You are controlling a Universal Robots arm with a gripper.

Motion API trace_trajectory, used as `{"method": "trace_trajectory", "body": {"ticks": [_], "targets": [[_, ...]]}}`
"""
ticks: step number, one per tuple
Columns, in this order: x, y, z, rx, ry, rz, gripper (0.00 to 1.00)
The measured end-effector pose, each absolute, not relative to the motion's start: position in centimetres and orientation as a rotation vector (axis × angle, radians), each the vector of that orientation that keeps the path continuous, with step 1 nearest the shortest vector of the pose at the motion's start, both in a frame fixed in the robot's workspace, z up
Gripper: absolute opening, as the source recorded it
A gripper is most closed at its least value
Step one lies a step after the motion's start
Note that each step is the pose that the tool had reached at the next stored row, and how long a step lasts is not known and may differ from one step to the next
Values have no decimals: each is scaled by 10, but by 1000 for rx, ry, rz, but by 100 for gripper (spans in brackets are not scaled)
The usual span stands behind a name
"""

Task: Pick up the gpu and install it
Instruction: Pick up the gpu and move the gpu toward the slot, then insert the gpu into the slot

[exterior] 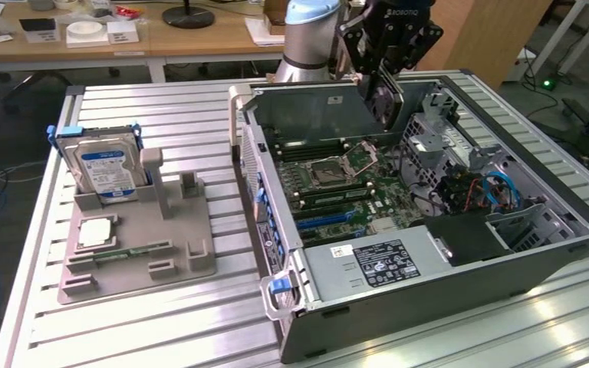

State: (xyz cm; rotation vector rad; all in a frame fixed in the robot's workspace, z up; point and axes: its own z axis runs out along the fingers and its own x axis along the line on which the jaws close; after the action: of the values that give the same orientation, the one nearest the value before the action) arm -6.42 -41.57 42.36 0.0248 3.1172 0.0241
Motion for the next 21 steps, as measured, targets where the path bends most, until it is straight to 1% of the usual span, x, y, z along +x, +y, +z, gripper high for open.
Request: {"method": "trace_trajectory", "body": {"ticks": [21], "targets": [[-55,-416,422,25,3117,24,28]]}}
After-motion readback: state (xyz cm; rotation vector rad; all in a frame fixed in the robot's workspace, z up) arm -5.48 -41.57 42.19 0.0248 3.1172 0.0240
